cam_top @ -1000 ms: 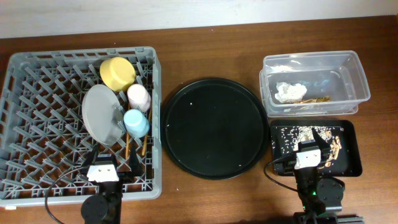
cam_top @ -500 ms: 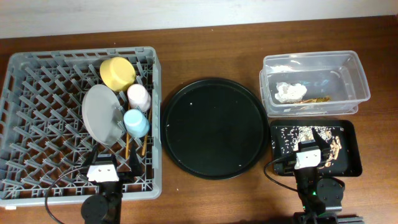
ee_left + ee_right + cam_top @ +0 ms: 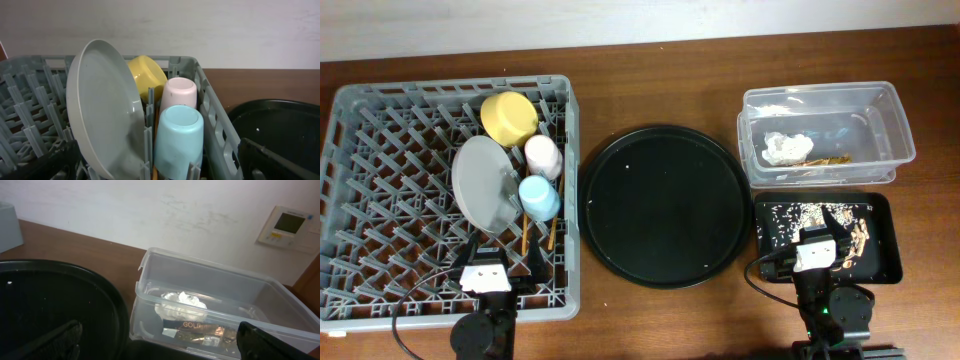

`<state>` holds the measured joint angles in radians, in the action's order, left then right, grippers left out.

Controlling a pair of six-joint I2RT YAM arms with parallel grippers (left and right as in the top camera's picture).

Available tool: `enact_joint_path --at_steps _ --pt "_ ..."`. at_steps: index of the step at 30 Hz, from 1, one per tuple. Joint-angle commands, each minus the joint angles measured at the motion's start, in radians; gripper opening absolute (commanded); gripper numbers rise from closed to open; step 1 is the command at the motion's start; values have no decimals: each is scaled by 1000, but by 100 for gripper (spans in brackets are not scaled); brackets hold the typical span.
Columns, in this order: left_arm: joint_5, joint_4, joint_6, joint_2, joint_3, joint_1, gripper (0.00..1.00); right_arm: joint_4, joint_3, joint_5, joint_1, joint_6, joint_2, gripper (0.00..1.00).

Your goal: Sort waste into correct bins and load items into the dishwasher rack

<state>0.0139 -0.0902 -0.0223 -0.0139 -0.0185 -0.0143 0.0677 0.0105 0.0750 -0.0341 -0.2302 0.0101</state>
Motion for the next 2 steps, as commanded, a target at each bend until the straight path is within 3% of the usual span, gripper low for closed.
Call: enact_joint_path --at_steps 1,2 --pt "-11 -1 16 8 5 -5 99 5 -5 -8 -6 15 -7 99" --pt "-11 -1 16 8 5 -5 100 5 -5 -8 -6 15 -7 99"
